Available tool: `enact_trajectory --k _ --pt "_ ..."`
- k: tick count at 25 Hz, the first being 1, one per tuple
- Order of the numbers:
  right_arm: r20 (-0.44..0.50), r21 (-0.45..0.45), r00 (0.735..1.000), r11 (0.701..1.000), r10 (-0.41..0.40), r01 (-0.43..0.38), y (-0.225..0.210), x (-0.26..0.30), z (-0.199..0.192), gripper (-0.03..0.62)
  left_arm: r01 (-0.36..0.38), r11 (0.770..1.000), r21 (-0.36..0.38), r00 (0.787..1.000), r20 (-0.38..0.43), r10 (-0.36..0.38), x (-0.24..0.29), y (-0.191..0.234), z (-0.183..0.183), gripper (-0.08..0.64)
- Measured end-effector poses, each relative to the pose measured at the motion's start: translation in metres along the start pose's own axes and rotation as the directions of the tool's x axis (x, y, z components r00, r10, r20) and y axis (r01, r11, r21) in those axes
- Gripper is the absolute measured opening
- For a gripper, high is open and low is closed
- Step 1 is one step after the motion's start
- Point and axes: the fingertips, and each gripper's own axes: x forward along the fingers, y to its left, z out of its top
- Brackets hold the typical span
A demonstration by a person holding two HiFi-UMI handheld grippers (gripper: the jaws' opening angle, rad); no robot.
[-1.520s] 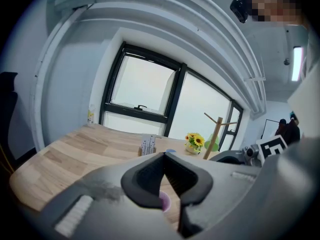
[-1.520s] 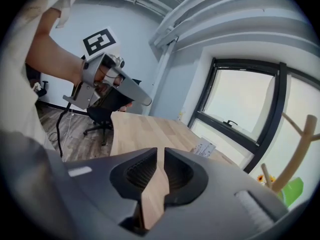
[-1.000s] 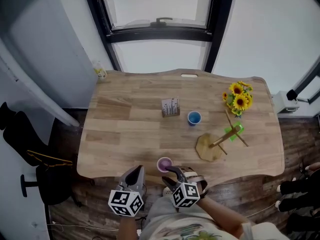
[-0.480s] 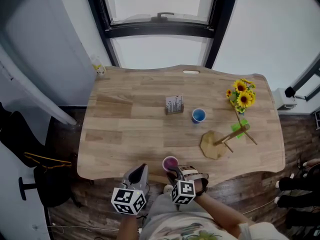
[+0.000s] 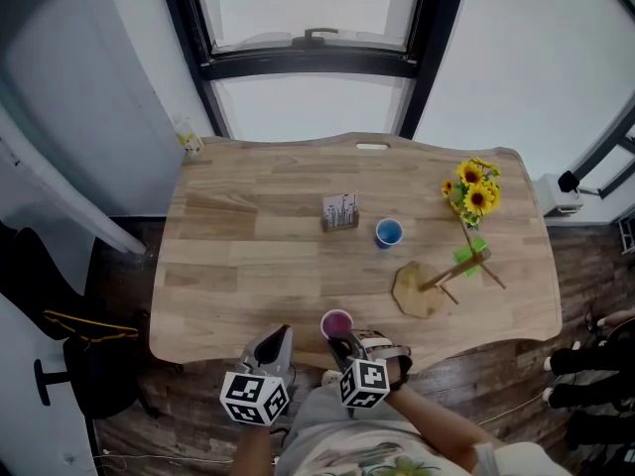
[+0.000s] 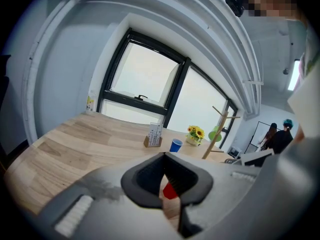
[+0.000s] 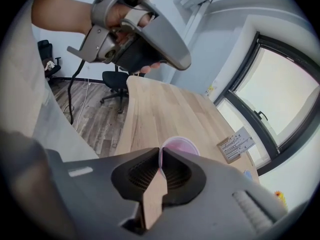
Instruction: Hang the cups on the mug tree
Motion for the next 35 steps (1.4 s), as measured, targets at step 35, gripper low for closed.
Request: enact_trajectory --k 35 --pt "0.423 0.376 0.869 0.922 -0.255 0.087 -0.136 -0.176 0.046 0.023 0.032 0.997 0.067 0.999 0.027 -0.034 0.035 -0.083 0.025 0.001"
